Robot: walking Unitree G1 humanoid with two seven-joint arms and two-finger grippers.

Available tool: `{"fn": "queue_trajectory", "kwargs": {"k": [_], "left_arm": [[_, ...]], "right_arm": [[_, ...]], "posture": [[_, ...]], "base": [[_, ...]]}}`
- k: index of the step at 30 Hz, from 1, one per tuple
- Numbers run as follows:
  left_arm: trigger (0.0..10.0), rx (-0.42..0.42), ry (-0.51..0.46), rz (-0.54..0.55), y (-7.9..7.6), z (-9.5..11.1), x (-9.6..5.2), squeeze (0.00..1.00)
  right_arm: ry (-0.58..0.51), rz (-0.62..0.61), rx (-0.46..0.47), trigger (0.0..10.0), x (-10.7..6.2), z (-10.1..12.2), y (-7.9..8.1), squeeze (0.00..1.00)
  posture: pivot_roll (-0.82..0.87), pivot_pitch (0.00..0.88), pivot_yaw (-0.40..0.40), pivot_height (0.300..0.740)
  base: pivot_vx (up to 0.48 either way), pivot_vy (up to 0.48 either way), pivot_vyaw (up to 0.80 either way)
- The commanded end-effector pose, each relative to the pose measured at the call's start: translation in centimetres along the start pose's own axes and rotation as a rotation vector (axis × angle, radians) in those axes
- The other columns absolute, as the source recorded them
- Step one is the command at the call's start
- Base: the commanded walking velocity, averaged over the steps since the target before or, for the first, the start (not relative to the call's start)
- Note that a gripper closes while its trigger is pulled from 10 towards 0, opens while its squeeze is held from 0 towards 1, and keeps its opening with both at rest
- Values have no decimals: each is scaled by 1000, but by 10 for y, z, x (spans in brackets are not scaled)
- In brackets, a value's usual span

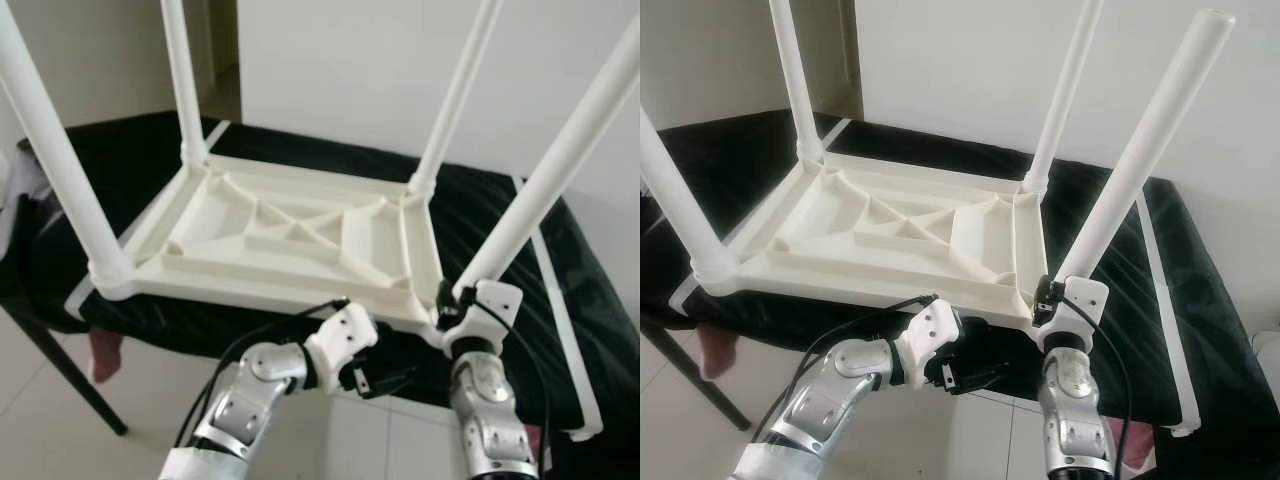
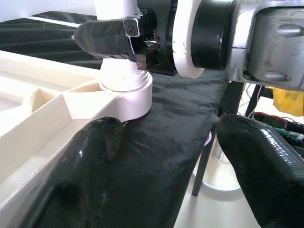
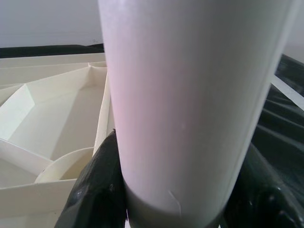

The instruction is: Building children table

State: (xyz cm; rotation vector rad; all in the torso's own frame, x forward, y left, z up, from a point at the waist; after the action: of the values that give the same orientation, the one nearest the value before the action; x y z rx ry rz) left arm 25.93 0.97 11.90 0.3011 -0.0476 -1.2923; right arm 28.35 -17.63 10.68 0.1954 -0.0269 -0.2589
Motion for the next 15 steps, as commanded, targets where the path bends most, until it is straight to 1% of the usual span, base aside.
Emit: {"fn": "queue_trajectory", "kwargs": {"k": [1, 4, 5, 6, 10, 12, 14, 15], "left_arm": [[10000, 7, -3, 54, 3, 4, 1, 0], [10000, 9, -1, 46, 3, 4, 1, 0], [10000, 9, -1, 45, 3, 4, 1, 0], [10000, 10, -2, 43, 3, 4, 1, 0], [10000, 10, -3, 40, 2, 4, 2, 0], [10000, 10, -2, 41, 1, 4, 2, 0], [10000, 11, -2, 41, 1, 4, 2, 0], [10000, 11, -2, 41, 1, 4, 2, 0]], "right_arm": [[127, -55, 24, 10000, -9, -27, -7, 0], [113, -37, 29, 10000, -8, -23, -4, 0], [119, -49, 22, 10000, -9, -23, -4, 47], [120, -45, 13, 10000, -9, -22, -4, 1000], [114, -46, 6, 10000, -10, -19, -3, 1000], [76, 32, 7, 10000, -9, -12, 1, 1000], [73, 54, 9, 10000, -9, -11, 2, 1000], [62, 88, 1, 10000, -7, -9, 1, 1000]], "posture": [[32, 0, -65, 740], [29, 0, -61, 740], [27, 0, -61, 740], [27, 0, -59, 740], [27, 0, -62, 740], [25, 0, -62, 740], [25, 0, -62, 740], [24, 0, -61, 740]], "base": [[0, 0, 0], [0, 0, 0], [0, 0, 0], [0, 0, 0], [0, 0, 0], [0, 0, 0], [0, 0, 0], [0, 0, 0]]}}
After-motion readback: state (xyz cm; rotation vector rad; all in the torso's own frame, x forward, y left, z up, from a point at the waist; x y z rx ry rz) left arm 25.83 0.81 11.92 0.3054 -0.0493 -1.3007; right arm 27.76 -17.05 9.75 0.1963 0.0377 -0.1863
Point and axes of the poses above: a point about 5 cm out from each wrist's last joint towards the gripper, its own x axis pointing out of the wrist towards the gripper, its own z axis along the axis of the wrist's last joint, y = z × x, the point moved 1 cm from there along x, pointing out of the wrist towards the gripper, and after that the axes turned 5 degrees about x, right-handed, at the moved point
